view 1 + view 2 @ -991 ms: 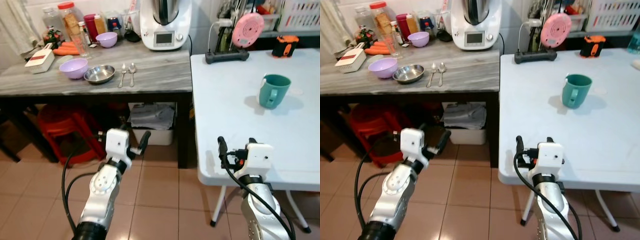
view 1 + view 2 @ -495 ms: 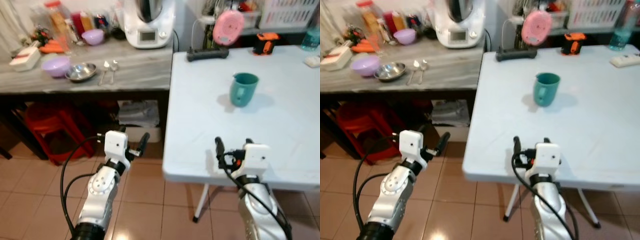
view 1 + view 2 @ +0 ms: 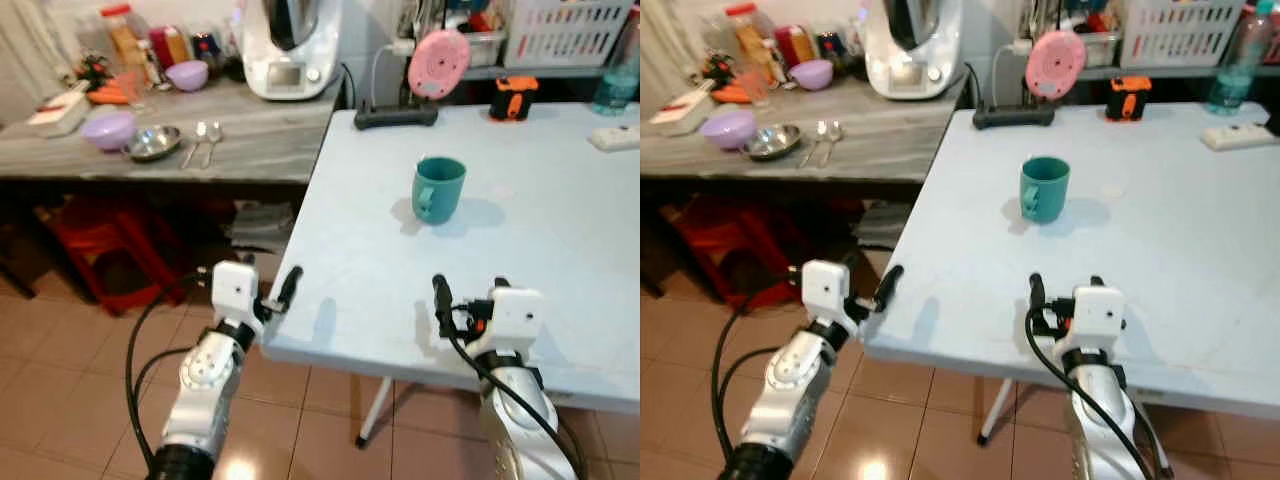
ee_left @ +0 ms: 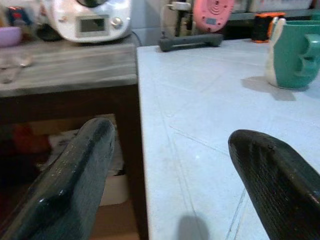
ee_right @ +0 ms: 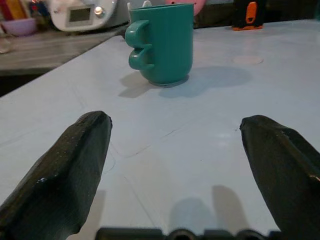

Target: Setting the table

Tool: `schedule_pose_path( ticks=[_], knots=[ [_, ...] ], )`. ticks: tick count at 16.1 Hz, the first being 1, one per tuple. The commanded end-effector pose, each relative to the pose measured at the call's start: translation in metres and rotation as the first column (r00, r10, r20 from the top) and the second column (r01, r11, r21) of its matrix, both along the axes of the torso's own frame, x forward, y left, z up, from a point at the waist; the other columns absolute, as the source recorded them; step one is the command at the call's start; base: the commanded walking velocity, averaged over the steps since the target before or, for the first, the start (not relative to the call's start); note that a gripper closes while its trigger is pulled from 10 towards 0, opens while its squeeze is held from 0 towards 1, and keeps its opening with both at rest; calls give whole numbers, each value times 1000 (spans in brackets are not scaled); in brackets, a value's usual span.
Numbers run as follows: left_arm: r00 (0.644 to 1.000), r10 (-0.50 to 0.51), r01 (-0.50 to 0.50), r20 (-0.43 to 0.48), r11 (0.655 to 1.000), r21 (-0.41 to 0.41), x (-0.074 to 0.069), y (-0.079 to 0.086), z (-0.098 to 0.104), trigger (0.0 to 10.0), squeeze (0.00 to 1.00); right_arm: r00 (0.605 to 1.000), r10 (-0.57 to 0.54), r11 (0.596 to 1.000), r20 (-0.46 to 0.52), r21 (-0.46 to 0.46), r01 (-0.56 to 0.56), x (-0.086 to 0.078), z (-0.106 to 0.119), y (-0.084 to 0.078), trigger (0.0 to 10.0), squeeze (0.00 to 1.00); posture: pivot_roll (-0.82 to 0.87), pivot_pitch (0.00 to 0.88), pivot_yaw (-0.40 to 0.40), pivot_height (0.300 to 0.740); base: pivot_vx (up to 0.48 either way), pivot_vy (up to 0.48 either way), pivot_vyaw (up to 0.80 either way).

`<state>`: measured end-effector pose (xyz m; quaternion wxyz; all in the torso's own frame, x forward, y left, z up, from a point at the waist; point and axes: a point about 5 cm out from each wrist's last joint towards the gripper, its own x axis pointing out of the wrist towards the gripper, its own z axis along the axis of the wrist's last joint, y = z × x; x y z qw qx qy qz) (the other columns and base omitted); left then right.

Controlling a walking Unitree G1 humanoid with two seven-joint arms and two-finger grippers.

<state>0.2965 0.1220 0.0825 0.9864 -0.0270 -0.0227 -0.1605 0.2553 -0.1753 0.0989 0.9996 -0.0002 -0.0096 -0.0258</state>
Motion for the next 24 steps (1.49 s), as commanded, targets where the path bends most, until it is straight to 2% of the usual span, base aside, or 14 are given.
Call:
schedule_pose_path(
  ticks=[1, 4, 8, 11, 20, 24],
  knots=[
    [1000, 1, -1, 10, 1000, 4, 2, 5, 3, 10000, 0, 1000, -10, 1000, 19, 7, 10, 2, 5, 1, 10000, 0, -154, 0, 136, 740, 0, 0, 0],
    [1000, -11, 11, 19, 1000, 0, 1, 5, 5, 10000, 0, 1000, -14, 1000, 17, 21, 14, 2, 5, 1, 10000, 0, -152, 0, 137, 740, 0, 0, 0],
    [999, -33, 33, 25, 999, -2, 1, 6, 5, 10000, 0, 1000, -10, 1000, 16, 24, 9, 3, 4, 2, 10000, 0, -152, 0, 140, 740, 150, 0, -719],
    [999, -41, 41, 17, 999, 0, 2, 6, 4, 10000, 0, 1000, -10, 1000, 19, 27, 9, 3, 4, 2, 10000, 0, -153, 0, 144, 740, 336, 0, 0],
    [997, -71, 70, -15, 997, -20, 0, -2, -1, 10000, 0, 1000, -11, 1000, 24, 24, 10, 5, 5, 4, 10000, 0, -154, 0, 142, 740, 0, 0, 0],
    [981, -189, 186, -32, 979, -84, -9, -9, -2, 10000, 0, 995, -89, 996, 47, -21, 90, 19, 13, -3, 10000, 0, -146, 0, 140, 740, 0, 0, 0]
  ],
)
